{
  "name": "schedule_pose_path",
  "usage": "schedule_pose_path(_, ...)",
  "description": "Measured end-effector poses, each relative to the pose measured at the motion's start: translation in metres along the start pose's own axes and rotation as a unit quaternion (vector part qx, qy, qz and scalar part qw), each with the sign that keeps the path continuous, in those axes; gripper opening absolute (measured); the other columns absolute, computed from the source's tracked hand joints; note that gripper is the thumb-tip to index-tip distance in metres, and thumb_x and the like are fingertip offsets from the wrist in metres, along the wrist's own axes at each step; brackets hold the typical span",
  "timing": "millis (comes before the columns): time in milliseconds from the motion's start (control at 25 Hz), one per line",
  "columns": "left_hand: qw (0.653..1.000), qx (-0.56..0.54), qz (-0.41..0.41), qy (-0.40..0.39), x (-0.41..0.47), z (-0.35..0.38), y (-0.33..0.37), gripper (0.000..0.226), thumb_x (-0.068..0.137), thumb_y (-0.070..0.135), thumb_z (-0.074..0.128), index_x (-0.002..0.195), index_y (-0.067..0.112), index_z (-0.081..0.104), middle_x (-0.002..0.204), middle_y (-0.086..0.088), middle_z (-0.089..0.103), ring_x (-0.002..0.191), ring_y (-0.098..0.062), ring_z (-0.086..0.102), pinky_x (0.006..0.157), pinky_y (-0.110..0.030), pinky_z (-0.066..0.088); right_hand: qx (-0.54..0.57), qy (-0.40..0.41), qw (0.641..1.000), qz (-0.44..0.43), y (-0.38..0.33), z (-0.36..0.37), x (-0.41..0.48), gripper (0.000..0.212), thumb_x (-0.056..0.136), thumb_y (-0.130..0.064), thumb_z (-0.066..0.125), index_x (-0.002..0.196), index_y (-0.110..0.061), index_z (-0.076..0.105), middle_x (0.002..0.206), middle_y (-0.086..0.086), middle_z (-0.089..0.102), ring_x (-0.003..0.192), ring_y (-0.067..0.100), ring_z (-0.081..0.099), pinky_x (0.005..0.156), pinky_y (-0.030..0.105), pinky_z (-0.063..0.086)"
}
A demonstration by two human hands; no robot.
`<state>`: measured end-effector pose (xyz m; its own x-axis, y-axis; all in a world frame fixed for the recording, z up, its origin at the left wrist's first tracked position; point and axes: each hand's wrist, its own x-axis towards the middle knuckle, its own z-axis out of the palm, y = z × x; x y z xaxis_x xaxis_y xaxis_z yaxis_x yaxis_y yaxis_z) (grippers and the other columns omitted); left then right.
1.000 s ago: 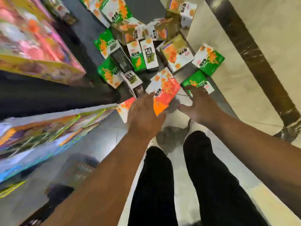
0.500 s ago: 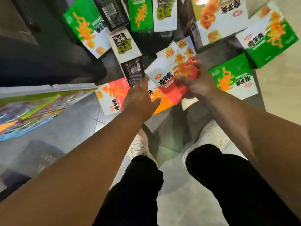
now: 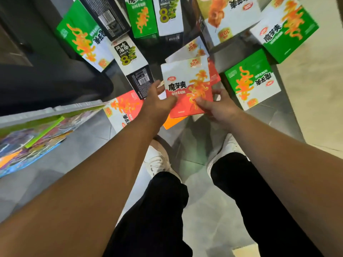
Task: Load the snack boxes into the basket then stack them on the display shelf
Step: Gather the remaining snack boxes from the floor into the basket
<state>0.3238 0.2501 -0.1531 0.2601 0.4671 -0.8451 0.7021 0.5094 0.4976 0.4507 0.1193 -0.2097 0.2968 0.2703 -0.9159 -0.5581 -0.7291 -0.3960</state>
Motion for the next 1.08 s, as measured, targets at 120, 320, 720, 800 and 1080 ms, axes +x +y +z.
schedule_pose_path(120, 0.999, 0.039, 0.017, -0.002, -0.009, 0.000, 0.011, 0.075, 0.089, 0.030, 0.071, 0.149, 0.016, 0.028, 0.133, 0.000, 0.050, 0.118, -0.018, 0.054, 0.091, -0.033, 0.050, 0.078, -0.068, 0.994, 0.038, 0.006, -0.019, -0.037, 0.080, 0.062, -0.026, 0.087, 0.130, -0.023, 0.045, 0.112, 0.006, 0.069, 0.091, 0.026, 0.068, 0.076, 0.040, 0.054)
schedule_pose_path(320, 0.996, -0.036, -0.049, -0.072, -0.030, 0.014, 0.035, 0.082, 0.071, 0.043, 0.083, 0.140, 0.022, 0.045, 0.120, -0.001, 0.068, 0.098, -0.019, 0.071, 0.081, -0.040, 0.058, 0.099, -0.165, 0.981, 0.034, -0.003, -0.053, -0.093, 0.074, 0.065, -0.022, 0.079, 0.131, -0.027, 0.046, 0.117, 0.002, 0.069, 0.104, 0.023, 0.069, 0.090, 0.043, 0.053)
schedule_pose_path(720, 0.998, -0.061, -0.029, 0.015, 0.003, 0.018, 0.037, 0.039, 0.086, 0.031, 0.074, 0.119, 0.027, 0.054, 0.099, 0.009, 0.072, 0.073, -0.006, 0.072, 0.057, -0.026, 0.055, -0.492, 0.194, 0.847, -0.060, 0.026, -0.112, 0.016, 0.130, 0.064, -0.071, 0.074, 0.155, -0.023, -0.004, 0.160, 0.025, 0.005, 0.147, 0.042, 0.010, 0.117, 0.052, 0.013)
schedule_pose_path(800, 0.998, -0.051, -0.030, 0.019, 0.014, 0.018, 0.038, 0.038, 0.086, 0.030, 0.073, 0.118, 0.025, 0.054, 0.099, 0.006, 0.072, 0.069, -0.005, 0.072, 0.052, -0.024, 0.054, -0.503, 0.198, 0.840, -0.042, 0.028, -0.117, 0.039, 0.133, 0.063, -0.071, 0.074, 0.153, -0.030, -0.014, 0.161, 0.022, -0.010, 0.148, 0.042, -0.003, 0.118, 0.055, 0.008)
schedule_pose_path(1080, 0.999, -0.041, -0.012, 0.010, 0.019, 0.008, 0.055, 0.050, 0.087, 0.038, 0.071, 0.129, 0.021, 0.051, 0.111, -0.001, 0.072, 0.079, -0.013, 0.072, 0.059, -0.026, 0.055, -0.399, 0.211, 0.883, -0.126, 0.008, -0.113, 0.008, 0.120, 0.064, -0.054, 0.081, 0.155, -0.021, 0.011, 0.147, 0.031, 0.028, 0.140, 0.037, 0.021, 0.111, 0.041, 0.016)
